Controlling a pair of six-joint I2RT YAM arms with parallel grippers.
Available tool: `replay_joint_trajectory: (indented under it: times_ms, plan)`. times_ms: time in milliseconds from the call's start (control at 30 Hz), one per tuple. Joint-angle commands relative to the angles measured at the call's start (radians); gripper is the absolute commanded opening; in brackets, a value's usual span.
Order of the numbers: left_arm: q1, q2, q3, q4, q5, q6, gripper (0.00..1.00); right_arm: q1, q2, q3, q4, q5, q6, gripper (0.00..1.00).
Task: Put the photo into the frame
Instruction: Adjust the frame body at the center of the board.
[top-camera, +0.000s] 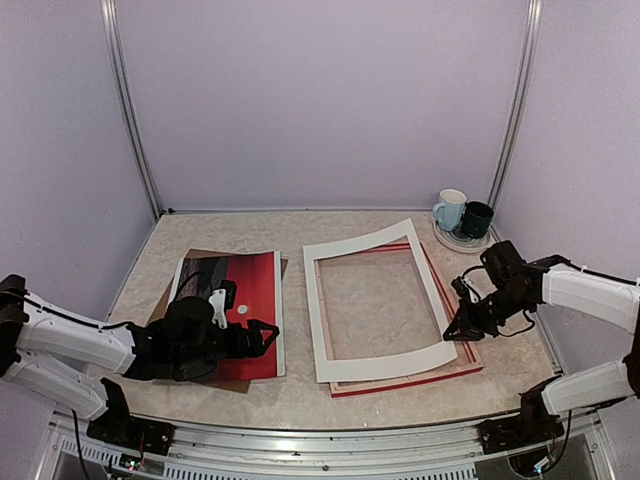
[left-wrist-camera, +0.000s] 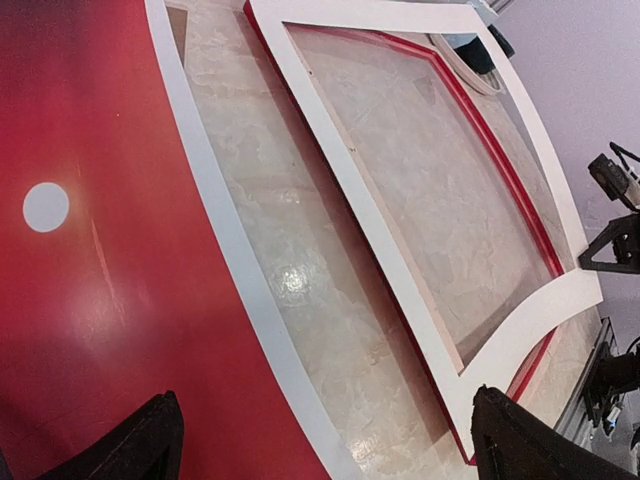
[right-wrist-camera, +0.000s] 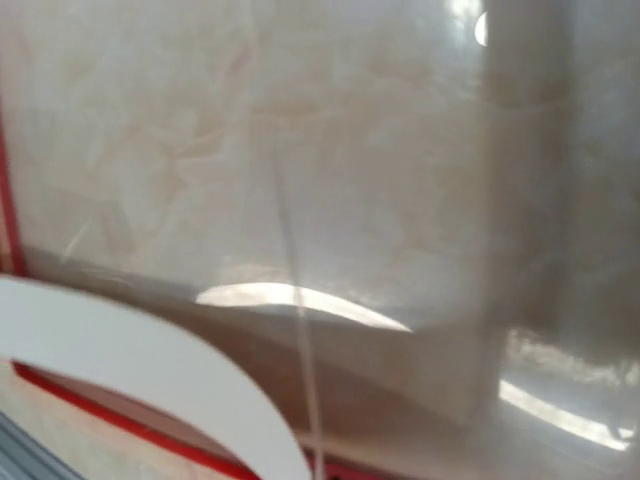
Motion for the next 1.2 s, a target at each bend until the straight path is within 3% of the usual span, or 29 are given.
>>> replay_joint_trajectory:
  times_ms: [0, 200, 700, 967, 1167]
  plan:
    - [-0.007, 0.024, 0.028, 0.024, 0.009, 0.006, 0.99, -0.024, -0.014, 0.095, -0.047, -0.002, -0.014, 0.00]
    - [-0.007, 0.072, 0.043, 0.060, 0.016, -0.016, 0.99, -0.062, -0.055, 0.156, -0.115, 0.010, -0.054, 0.00]
    - [-0.029, 0.344, 0.265, 0.074, 0.103, -0.031, 0.99, -0.068, -0.080, 0.223, -0.268, 0.108, -0.153, 0.01]
    - [-0.033, 0.461, 0.481, -0.154, 0.009, 0.003, 0.99, -0.068, -0.108, 0.241, -0.306, 0.084, -0.160, 0.02]
    - [-0.025, 0.573, 0.655, -0.298, -0.049, 0.029, 0.91, -0.067, -0.141, 0.257, -0.331, 0.070, -0.166, 0.02]
